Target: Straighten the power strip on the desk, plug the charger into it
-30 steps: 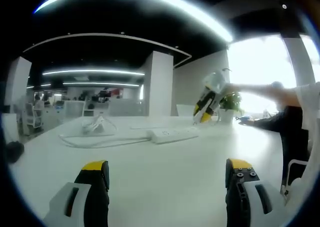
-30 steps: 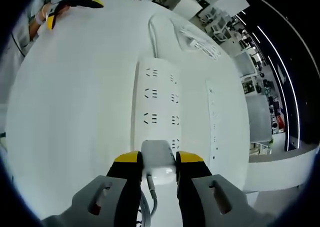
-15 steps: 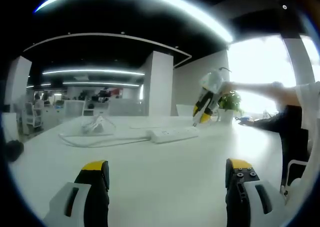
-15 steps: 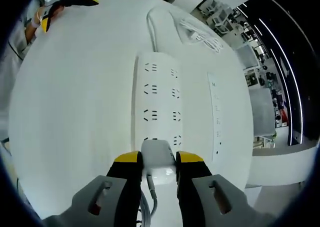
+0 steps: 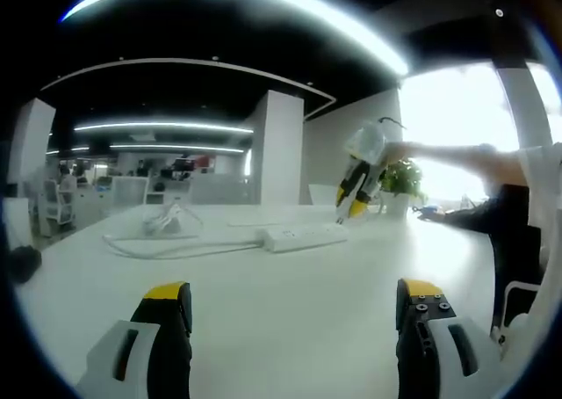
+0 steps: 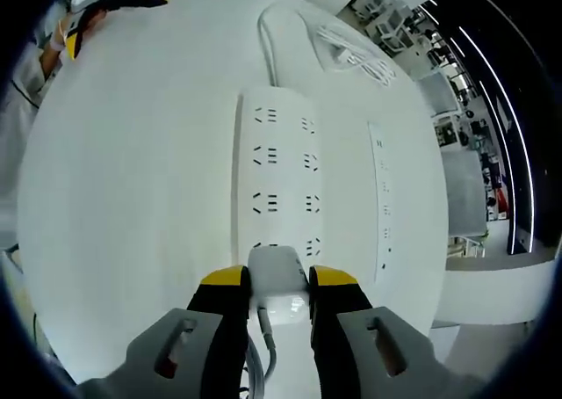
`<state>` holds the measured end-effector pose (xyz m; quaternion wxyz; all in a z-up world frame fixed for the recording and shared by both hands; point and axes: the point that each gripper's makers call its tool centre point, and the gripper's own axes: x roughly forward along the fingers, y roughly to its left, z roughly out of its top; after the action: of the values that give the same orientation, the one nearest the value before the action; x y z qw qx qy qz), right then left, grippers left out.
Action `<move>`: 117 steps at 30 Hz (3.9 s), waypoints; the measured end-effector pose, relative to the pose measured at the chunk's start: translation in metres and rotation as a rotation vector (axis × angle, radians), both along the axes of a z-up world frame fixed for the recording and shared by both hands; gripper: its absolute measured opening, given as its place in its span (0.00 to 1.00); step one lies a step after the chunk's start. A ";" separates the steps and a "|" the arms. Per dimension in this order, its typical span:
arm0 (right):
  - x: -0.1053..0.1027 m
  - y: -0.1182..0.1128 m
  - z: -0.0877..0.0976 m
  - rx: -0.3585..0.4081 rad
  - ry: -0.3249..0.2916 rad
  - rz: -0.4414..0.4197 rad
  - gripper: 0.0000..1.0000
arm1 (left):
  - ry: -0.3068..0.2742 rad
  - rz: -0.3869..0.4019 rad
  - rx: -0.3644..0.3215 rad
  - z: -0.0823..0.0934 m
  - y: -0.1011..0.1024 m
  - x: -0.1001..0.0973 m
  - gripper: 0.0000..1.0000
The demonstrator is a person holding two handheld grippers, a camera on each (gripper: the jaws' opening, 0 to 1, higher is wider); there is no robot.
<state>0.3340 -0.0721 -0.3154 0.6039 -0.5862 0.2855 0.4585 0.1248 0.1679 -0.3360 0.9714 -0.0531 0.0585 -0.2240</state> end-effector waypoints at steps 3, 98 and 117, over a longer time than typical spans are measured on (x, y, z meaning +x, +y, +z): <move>0.000 0.000 -0.001 -0.021 -0.002 -0.001 0.24 | 0.000 0.001 -0.002 0.000 0.000 0.000 0.99; 0.009 0.009 -0.016 -0.201 -0.021 -0.043 0.24 | -0.008 -0.014 -0.007 0.002 -0.008 -0.001 0.99; 0.017 0.016 -0.023 -0.187 -0.050 -0.018 0.24 | -0.009 0.012 0.001 0.005 0.003 -0.002 0.99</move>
<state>0.3513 -0.0564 -0.3384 0.5575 -0.6486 0.3172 0.4097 0.1226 0.1705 -0.3308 0.9730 -0.0517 0.0538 -0.2183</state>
